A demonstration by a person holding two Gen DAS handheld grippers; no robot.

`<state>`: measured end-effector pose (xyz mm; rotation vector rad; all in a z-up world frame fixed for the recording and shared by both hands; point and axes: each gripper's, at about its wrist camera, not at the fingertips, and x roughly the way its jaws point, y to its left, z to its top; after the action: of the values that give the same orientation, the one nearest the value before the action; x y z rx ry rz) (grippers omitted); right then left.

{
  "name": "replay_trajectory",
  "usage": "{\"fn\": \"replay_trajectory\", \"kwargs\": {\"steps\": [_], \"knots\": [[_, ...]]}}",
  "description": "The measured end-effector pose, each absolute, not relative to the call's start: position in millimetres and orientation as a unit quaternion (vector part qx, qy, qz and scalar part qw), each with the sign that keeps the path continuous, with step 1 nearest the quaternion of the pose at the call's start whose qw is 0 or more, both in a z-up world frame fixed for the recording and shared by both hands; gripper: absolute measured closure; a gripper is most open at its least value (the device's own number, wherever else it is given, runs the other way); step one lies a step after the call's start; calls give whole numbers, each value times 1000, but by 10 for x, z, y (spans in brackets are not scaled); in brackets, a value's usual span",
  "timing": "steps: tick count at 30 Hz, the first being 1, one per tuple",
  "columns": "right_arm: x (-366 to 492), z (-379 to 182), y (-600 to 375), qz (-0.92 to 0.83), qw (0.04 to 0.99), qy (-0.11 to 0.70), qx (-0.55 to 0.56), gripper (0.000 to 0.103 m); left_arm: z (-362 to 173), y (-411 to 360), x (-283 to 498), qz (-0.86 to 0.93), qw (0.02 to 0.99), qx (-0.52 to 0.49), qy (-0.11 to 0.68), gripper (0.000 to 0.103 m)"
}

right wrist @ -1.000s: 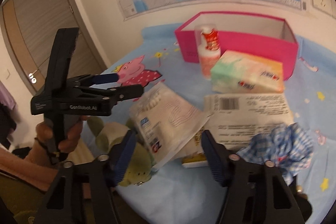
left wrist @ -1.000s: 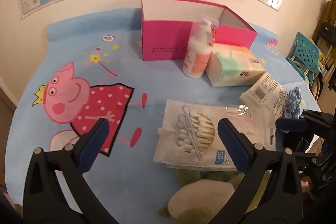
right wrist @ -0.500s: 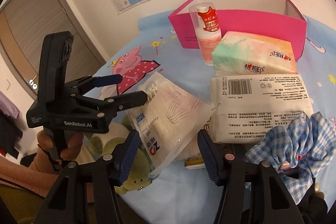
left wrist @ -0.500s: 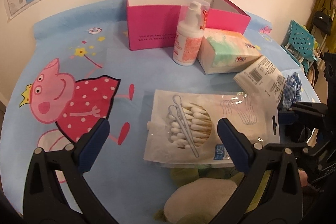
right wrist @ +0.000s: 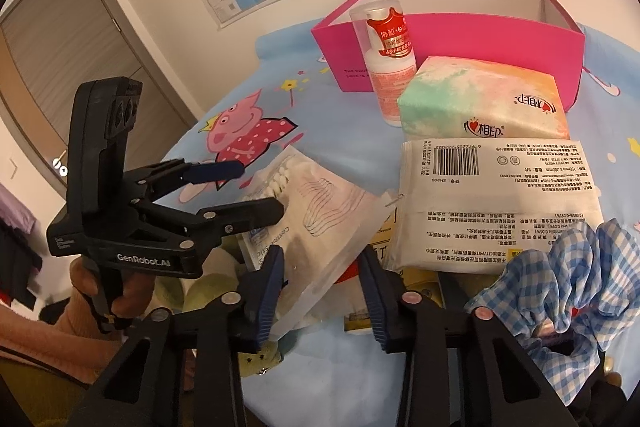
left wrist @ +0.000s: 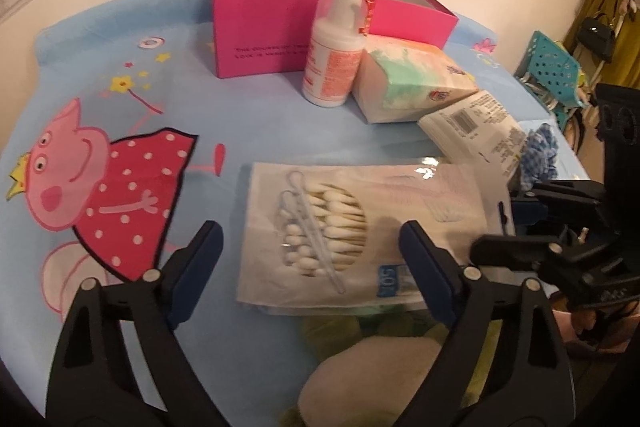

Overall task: Organize soft objects
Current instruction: 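Grasp the cotton-swab bag with the left gripper and lift it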

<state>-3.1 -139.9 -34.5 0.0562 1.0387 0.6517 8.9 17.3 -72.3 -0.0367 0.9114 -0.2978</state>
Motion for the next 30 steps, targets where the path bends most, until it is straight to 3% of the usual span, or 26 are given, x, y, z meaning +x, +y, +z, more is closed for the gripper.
{"fn": "replay_trajectory", "kwargs": {"steps": [9, 27, 30], "knots": [[-15, -323, -1317, 317, 820, 477, 24, 84, -691, 109, 39, -194, 876, -38, 441, 30], [99, -266, -1257, 319, 832, 453, -4, 89, -799, 579, 186, -158, 873, -64, 457, 29], [108, -264, -1259, 320, 832, 453, -6, 89, -829, 554, 235, -190, 864, -74, 461, 24]]}}
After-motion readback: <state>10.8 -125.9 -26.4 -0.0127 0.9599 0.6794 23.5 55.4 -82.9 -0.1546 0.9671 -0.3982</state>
